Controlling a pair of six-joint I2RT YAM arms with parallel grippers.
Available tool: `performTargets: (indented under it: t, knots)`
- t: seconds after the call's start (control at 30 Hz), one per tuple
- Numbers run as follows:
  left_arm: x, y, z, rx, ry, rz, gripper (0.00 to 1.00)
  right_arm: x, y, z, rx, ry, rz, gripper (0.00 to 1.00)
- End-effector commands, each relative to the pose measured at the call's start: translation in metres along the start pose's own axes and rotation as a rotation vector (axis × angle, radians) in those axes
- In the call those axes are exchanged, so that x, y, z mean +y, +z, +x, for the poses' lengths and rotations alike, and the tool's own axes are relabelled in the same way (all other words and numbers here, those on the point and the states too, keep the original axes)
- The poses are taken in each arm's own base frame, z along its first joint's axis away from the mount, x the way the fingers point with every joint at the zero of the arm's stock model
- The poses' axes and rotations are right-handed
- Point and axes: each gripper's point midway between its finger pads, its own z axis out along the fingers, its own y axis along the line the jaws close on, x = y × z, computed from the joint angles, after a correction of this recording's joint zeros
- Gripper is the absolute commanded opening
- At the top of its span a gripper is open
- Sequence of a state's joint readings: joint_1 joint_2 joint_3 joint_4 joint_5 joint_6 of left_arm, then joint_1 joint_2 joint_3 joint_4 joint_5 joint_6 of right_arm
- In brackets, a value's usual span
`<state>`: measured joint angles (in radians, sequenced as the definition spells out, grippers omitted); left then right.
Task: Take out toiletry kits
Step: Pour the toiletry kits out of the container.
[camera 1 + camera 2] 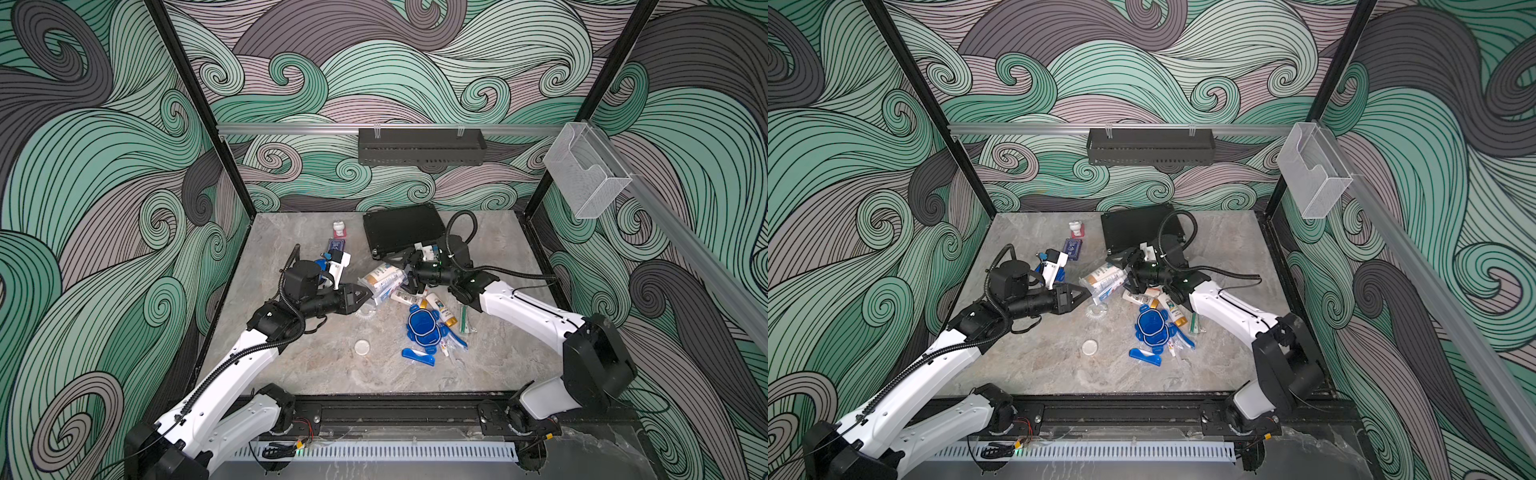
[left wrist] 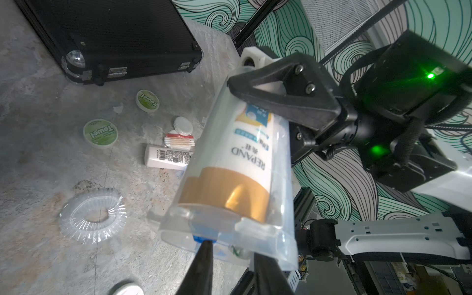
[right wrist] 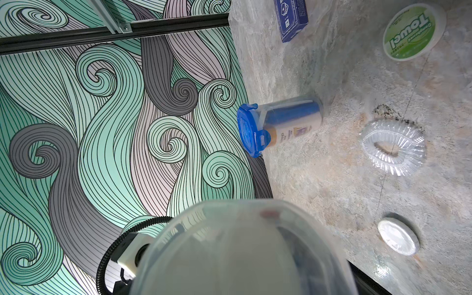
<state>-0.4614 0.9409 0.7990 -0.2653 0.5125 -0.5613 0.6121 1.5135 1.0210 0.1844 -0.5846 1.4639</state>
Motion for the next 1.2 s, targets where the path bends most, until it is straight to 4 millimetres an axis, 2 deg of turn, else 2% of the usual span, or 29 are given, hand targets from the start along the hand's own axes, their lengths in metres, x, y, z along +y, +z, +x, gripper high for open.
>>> performTargets:
  t: [0.0,0.27,0.43,0.53,0.63,0.7,0.93,1.17]
  knots:
    - [-0.014,0.001,-0.012,-0.033,0.017,0.053,0.29,0.038,-0.013,0.010,0.022,-0.056,-0.117,0.57]
    - [-0.015,0.011,-0.017,-0.059,0.015,0.091,0.38,0.044,-0.012,0.010,0.030,-0.041,-0.137,0.57]
    - [-0.018,0.014,-0.023,-0.078,0.017,0.114,0.31,0.042,-0.011,0.011,0.038,-0.035,-0.134,0.57]
    - [-0.019,0.015,-0.026,-0.090,0.013,0.125,0.24,0.041,-0.010,0.011,0.045,-0.028,-0.136,0.57]
    - [-0.020,0.017,-0.027,-0.094,0.009,0.135,0.13,0.040,-0.010,0.012,0.048,-0.026,-0.138,0.57]
    - [-0.020,0.018,-0.027,-0.093,0.003,0.137,0.01,0.040,-0.010,0.012,0.046,-0.026,-0.136,0.57]
    - [-0.011,0.014,-0.023,-0.097,-0.015,0.083,0.00,0.038,-0.013,0.007,0.023,-0.035,-0.133,0.57]
    - [-0.002,-0.006,0.000,-0.104,-0.023,0.046,0.00,0.032,-0.023,-0.021,-0.038,-0.026,-0.128,0.57]
